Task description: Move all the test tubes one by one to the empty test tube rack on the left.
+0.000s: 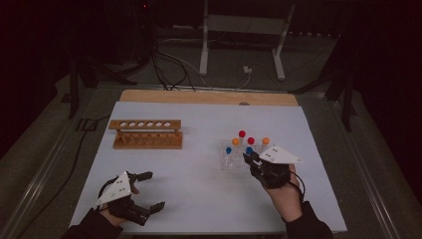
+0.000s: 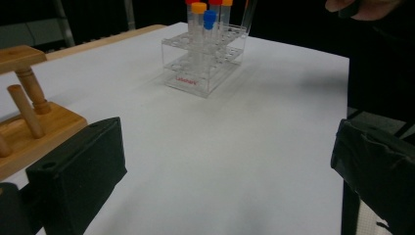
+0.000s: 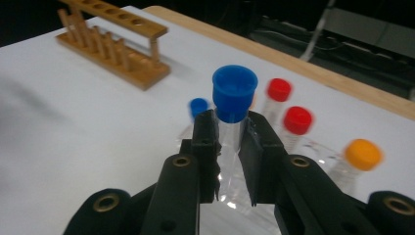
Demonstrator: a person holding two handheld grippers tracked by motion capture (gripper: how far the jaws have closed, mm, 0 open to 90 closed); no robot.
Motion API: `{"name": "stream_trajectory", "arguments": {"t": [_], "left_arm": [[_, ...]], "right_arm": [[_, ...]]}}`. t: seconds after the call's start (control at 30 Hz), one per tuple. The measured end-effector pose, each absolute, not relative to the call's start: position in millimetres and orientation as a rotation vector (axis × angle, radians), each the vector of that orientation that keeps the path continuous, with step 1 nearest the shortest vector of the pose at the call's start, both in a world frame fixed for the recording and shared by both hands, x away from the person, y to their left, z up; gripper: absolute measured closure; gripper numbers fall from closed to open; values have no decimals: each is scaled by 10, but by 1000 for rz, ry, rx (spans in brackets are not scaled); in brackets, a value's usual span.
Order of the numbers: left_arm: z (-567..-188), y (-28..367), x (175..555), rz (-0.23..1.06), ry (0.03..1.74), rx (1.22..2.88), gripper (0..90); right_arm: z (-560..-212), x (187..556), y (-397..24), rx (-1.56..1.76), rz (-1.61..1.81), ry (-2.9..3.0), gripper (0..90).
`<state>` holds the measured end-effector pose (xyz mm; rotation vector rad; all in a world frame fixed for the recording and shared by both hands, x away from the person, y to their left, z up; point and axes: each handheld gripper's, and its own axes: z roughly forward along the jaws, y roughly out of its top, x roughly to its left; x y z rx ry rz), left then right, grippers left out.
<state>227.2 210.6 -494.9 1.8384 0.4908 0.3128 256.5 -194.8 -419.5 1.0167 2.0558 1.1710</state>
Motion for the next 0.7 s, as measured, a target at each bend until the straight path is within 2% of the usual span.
{"name": "stream_trajectory", "arguments": {"t": [0.7], "left_arm": [[-4697, 2007, 2384, 206, 517, 1852, 5]], "right_arm": [[-4337, 2462, -1598, 915, 1214, 2241, 771]]}}
